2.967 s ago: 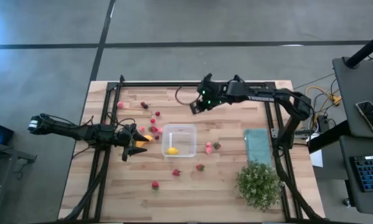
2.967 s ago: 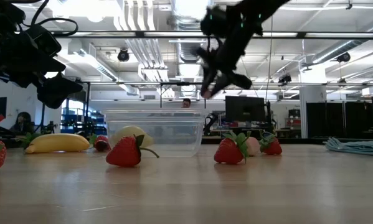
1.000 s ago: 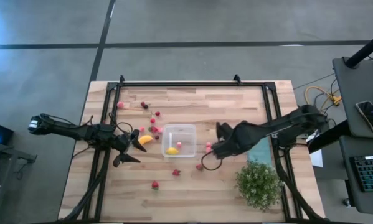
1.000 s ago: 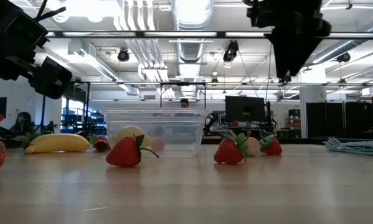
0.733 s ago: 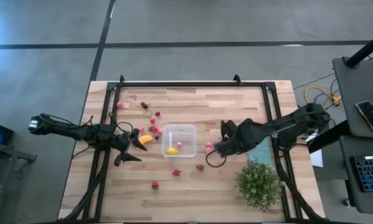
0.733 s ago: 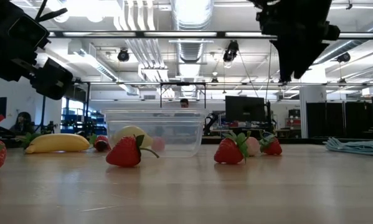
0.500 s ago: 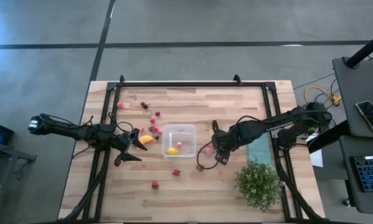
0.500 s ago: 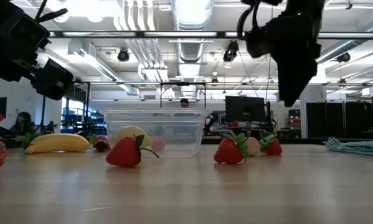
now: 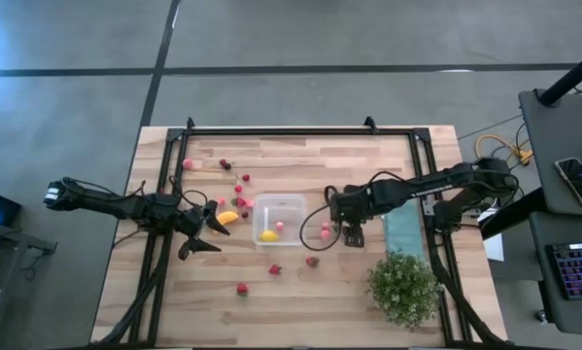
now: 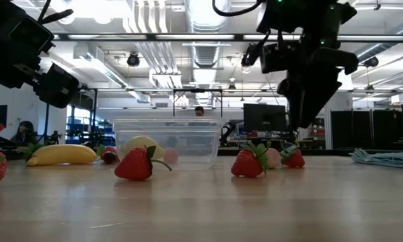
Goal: Pick and placing Produce into tupperware
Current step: Put the strawberry into the transparent bin
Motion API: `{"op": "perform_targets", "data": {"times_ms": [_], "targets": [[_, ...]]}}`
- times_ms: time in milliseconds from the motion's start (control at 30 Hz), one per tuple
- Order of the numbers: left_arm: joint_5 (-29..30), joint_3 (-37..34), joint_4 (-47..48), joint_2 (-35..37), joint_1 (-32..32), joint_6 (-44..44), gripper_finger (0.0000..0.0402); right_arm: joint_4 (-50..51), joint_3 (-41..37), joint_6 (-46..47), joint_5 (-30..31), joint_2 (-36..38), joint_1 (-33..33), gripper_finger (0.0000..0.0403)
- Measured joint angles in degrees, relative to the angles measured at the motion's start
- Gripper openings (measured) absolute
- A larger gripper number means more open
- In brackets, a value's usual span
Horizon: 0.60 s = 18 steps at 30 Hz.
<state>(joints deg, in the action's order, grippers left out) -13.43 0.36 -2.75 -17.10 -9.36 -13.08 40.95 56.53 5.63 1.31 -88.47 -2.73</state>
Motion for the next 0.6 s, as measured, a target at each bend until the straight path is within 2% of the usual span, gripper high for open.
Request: {"op": "perform_targets", "data": {"times_ms": [267,400,600], "targets": [[0.00,0.00,-0.07,-0.01,0.00,0.00,0.0249,-4.30,-2.74,-6.15,-6.15,-2.56,2.20,0.0221],[0.00,0.00,-0.09,-0.01,0.00,0.00,0.0249,-5.32,-3.17,-6.29,-5.84,-3.74,2.11,0.0221],[0.00,0.00,-0.15,-0.01,-0.01,0.00,0.0249,-8.80,-3.18,-5.00,-2.13,-5.54,2.13,0.0221]]}}
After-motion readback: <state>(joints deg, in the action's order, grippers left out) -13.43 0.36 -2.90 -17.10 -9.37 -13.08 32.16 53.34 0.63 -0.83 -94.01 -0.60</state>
